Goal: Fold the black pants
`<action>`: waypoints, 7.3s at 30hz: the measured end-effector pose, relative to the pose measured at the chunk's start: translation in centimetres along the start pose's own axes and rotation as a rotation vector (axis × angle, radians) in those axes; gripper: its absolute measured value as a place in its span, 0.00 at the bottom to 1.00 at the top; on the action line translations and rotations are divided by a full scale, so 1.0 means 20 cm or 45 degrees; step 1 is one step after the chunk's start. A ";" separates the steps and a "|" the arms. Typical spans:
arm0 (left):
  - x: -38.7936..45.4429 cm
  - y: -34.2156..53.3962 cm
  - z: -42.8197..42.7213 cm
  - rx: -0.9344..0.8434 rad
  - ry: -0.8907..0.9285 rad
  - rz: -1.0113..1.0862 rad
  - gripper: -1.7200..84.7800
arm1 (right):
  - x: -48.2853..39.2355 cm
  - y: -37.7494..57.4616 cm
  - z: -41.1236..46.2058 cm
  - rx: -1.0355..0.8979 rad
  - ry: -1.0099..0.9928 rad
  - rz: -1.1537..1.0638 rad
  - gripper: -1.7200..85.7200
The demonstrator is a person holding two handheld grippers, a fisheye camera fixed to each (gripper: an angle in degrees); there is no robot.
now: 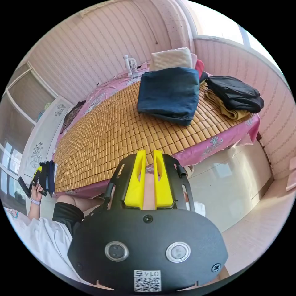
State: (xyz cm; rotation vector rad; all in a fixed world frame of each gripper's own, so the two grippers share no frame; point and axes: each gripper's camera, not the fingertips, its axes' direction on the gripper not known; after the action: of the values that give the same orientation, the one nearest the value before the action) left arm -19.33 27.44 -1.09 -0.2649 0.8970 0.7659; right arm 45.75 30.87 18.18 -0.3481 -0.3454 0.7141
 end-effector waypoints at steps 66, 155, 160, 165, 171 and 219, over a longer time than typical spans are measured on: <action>0.16 -0.56 -0.98 0.447 -0.413 -0.176 0.01 | -0.97 -0.18 -1.38 0.644 -1.015 -0.809 0.03; -2.21 0.67 -0.23 -0.573 -0.821 -0.987 0.02 | -1.78 -0.19 1.35 -0.433 -0.258 -0.978 0.15; -2.21 0.61 -0.02 -0.588 -0.638 -0.896 0.07 | -2.08 0.00 1.55 -0.596 -0.142 -1.249 0.14; -2.29 0.71 0.14 -0.659 -0.605 -1.032 0.03 | -2.00 -0.05 1.54 -0.674 -0.145 -1.212 0.02; -2.42 0.79 0.11 -0.656 -0.453 -1.088 0.01 | -1.58 -0.45 0.99 -0.243 -0.355 -0.877 0.01; -1.81 1.80 -0.99 -0.062 -0.737 -1.416 0.02 | -0.16 -0.08 0.29 -0.234 0.021 -0.222 0.01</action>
State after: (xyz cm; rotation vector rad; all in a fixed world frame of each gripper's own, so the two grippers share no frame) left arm -70.29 25.25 18.70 -0.4888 0.0923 -0.1887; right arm 42.00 28.74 23.48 -0.4913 -0.4218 0.5095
